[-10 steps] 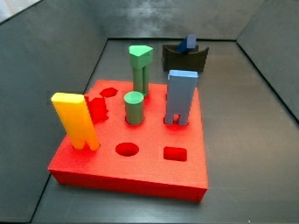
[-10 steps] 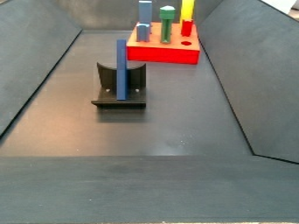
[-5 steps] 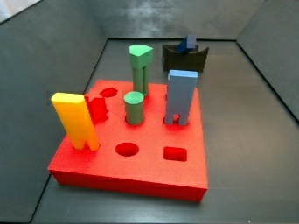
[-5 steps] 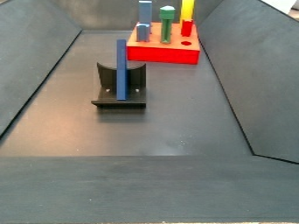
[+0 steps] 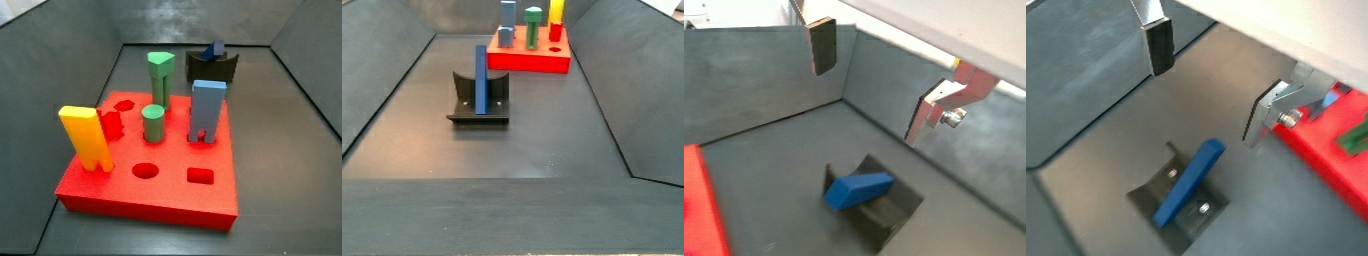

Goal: Pick up the rectangle object. Move up. Place the rectangle object on the fixture. Regrasp the rectangle object. Move to above the board. Insert the rectangle object.
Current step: Regrasp the rectangle object.

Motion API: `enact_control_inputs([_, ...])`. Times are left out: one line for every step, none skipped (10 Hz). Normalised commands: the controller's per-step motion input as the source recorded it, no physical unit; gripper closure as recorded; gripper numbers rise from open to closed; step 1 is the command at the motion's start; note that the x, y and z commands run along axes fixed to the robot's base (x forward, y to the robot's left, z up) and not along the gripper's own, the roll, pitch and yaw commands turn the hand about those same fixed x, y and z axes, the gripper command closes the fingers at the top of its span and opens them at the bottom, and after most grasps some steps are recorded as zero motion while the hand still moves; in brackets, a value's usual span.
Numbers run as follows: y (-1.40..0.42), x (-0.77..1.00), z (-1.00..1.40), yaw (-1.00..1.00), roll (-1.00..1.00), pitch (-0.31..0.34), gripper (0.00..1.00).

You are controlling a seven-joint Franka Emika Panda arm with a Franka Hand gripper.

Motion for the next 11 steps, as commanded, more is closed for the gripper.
enact_control_inputs([-0.03,0.03,0.00,0.05,1.00,0.010,0.00])
enact_control_inputs([-0.03,0.04,0.00,0.05,1.00,0.020,0.00])
enact_control_inputs([-0.03,0.05,0.00,0.05,1.00,0.034,0.00])
enact_control_inputs([-0.03,0.07,0.00,0.06,1.00,0.057,0.00])
enact_control_inputs([-0.04,0.08,0.00,0.07,1.00,0.081,0.00])
enact_control_inputs([-0.04,0.09,0.00,0.08,1.00,0.106,0.00])
enact_control_inputs([-0.04,0.09,-0.01,0.10,1.00,0.133,0.00])
enact_control_inputs([-0.05,0.09,0.00,0.13,0.89,0.146,0.00])
enact_control_inputs([-0.05,0.10,-0.01,0.14,0.69,0.145,0.00])
enact_control_inputs([-0.05,0.10,-0.01,0.16,0.37,0.124,0.00])
enact_control_inputs([-0.04,0.09,0.00,0.17,0.28,0.110,0.00])
